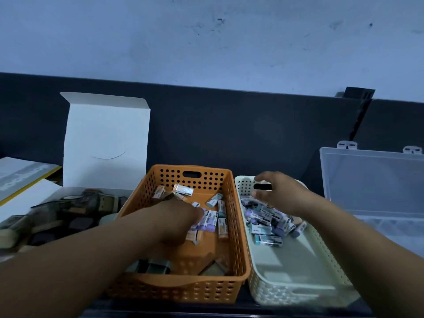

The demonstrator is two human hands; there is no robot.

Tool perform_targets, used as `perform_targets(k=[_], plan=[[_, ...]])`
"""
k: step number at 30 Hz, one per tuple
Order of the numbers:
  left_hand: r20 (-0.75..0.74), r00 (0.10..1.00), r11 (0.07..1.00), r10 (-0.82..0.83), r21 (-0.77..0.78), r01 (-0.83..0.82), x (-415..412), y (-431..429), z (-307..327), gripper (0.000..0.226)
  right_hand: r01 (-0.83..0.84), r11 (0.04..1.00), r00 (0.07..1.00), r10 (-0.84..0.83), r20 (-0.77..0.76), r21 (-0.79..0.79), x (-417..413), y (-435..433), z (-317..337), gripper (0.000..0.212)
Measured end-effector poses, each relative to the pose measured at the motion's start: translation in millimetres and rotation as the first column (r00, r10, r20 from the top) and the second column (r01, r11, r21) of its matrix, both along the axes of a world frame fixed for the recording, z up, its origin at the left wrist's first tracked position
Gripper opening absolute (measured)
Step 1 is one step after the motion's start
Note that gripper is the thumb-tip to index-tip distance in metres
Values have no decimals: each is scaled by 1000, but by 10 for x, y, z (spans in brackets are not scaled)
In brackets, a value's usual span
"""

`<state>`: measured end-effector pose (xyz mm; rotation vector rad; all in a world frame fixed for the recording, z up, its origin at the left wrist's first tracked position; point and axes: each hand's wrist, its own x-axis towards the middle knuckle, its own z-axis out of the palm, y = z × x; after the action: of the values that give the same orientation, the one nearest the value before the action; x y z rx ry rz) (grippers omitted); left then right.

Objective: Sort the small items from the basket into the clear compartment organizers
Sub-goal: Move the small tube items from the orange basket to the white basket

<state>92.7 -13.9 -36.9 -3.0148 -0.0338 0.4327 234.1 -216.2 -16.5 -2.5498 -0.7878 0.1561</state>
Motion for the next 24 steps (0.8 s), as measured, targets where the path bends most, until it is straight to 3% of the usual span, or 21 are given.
perform_targets(k=[5,11,15,19,21,24], plan=[[-79,995,998,54,-26,-57,30,46,-48,30,-76,997,994,75,78,3,-92,152,117,48],[-144,972,930,184,-294,-220,-58,111,-92,30,-239,971,965,241,103,-26,-357,530,212,40],[116,971,918,211,-363,-156,-231,320,179,26,-364,917,929,371,11,-163,-483,835,153,41],[334,851,870,406,-426,-248,-586,765,535,20,-415,845,909,399,-120,-336,-549,1108,49,41],[390,791,873,472,-334,-356,-745,1013,599,22,-394,861,914,330,-236,-322,-540,1216,-4,46],[416,721,828,554,-194,-526,-975,1320,536,25,-384,831,919,304,-249,-402,-530,1382,-60,57]])
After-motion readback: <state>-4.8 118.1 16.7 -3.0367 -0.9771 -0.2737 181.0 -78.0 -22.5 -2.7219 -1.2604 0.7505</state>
